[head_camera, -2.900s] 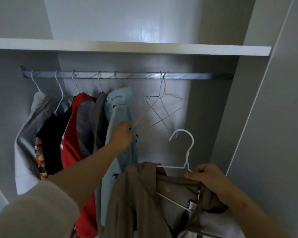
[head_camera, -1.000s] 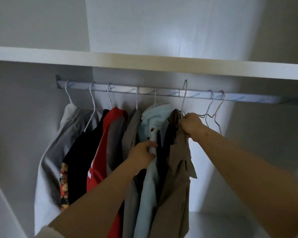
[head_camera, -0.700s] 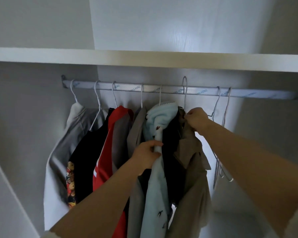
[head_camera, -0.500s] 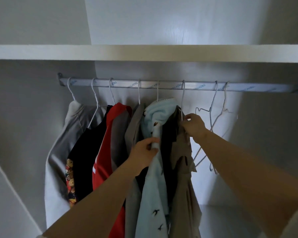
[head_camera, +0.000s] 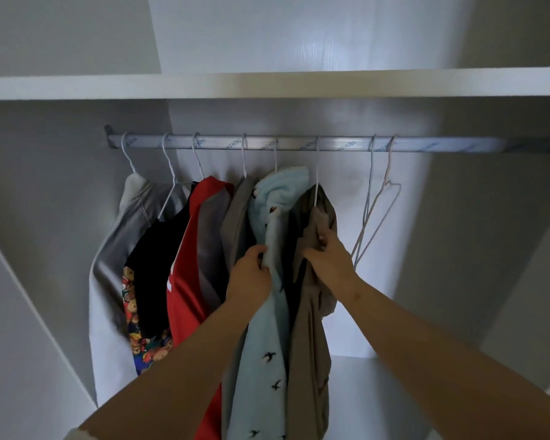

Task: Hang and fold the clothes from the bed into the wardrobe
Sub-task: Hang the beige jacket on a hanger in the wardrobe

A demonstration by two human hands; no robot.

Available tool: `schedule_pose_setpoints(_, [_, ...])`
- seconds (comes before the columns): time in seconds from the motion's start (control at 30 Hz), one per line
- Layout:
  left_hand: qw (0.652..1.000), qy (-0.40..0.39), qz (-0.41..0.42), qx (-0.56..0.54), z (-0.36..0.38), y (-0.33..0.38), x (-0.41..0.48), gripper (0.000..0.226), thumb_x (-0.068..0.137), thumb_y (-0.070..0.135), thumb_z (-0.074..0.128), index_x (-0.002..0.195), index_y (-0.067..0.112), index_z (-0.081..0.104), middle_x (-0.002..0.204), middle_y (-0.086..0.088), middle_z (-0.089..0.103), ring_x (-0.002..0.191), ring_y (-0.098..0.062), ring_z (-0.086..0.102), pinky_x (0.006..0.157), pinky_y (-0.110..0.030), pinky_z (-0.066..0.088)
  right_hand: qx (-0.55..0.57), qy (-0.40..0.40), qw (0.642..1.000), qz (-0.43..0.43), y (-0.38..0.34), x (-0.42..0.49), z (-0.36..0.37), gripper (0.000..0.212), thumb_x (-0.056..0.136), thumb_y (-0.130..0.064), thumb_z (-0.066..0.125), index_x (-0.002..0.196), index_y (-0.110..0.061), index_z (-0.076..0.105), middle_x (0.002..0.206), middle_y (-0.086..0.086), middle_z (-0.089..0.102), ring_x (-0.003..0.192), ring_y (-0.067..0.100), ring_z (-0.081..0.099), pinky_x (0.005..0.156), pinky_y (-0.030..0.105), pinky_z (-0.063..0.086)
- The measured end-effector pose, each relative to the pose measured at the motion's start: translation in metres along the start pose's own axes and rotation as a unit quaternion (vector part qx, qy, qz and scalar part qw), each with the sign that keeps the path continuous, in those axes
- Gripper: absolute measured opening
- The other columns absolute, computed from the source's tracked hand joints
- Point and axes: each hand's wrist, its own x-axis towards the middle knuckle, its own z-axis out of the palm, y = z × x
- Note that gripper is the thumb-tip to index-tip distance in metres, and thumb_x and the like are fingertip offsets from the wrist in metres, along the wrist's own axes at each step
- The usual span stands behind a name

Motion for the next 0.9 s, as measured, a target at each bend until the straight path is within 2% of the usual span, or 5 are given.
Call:
schedule_pose_setpoints(0.2, [0.997,0.007,-0.016,0.079,-0.002,0.001,-0.043,0.033,0.092,0.008,0.042,0.119,0.017,0.058,0.119,-0.012,0.058,0.106,-0.031,0.055,0.093,-0.043,0.046,0.008,-0.003,0.998,0.057,0.001,-0.049,-0.019,0.042,0.093,-0.012,0.044,0.135,-0.014,0.044,0.13,0.005,0.052,0.106,0.017,0.05,0.082,0.019,0.037])
schedule_pose_setpoints(0.3, [1.0,-0.01,-0.007,0.025,0.003,0.008,-0.073,0.027,0.094,0.009,0.044,0.117,0.014,0.059,0.115,-0.012,0.06,0.096,-0.024,0.057,0.088,-0.032,0.047,0.023,-0.014,0.994,0.104,0.008,-0.085,-0.027,0.035,0.092,-0.013,0.044,0.126,-0.014,0.051,0.123,0.005,0.055,0.097,0.014,0.053,0.079,0.02,0.039])
schedule_pose_setpoints(0.57, [0.977,-0.196,-0.039,-0.08,0.032,0.024,-0.154,0.017,0.091,0.011,0.048,0.094,0.025,0.057,0.079,0.009,0.055,0.065,-0.004,0.05,0.045,-0.004,0.038,0.037,0.1,0.968,0.227,0.047,-0.2,-0.051,0.026,0.091,-0.005,0.047,0.114,-0.005,0.059,0.098,0.004,0.054,0.075,0.014,0.05,0.052,0.016,0.037])
schedule_pose_setpoints(0.73, [0.932,-0.355,-0.031,-0.072,0.048,0.001,-0.222,0.016,0.088,0.006,0.053,0.085,0.018,0.063,0.075,-0.001,0.059,0.075,-0.024,0.058,0.073,-0.03,0.047,0.083,0.184,0.932,0.302,0.06,-0.313,-0.042,0.019,0.088,-0.002,0.048,0.101,-0.004,0.062,0.083,0.007,0.054,0.065,0.016,0.047,0.053,0.021,0.035])
schedule_pose_setpoints(0.9, [0.866,-0.499,-0.007,-0.04,0.066,-0.01,-0.319,0.017,0.089,0.015,0.052,0.08,0.026,0.062,0.076,0.003,0.065,0.074,-0.015,0.064,0.055,-0.021,0.04,0.137,0.309,0.853,0.398,0.069,-0.448,-0.034,0.021,0.086,-0.002,0.046,0.071,-0.016,0.052,0.076,0.007,0.049,0.071,0.02,0.044,0.057,0.025,0.031])
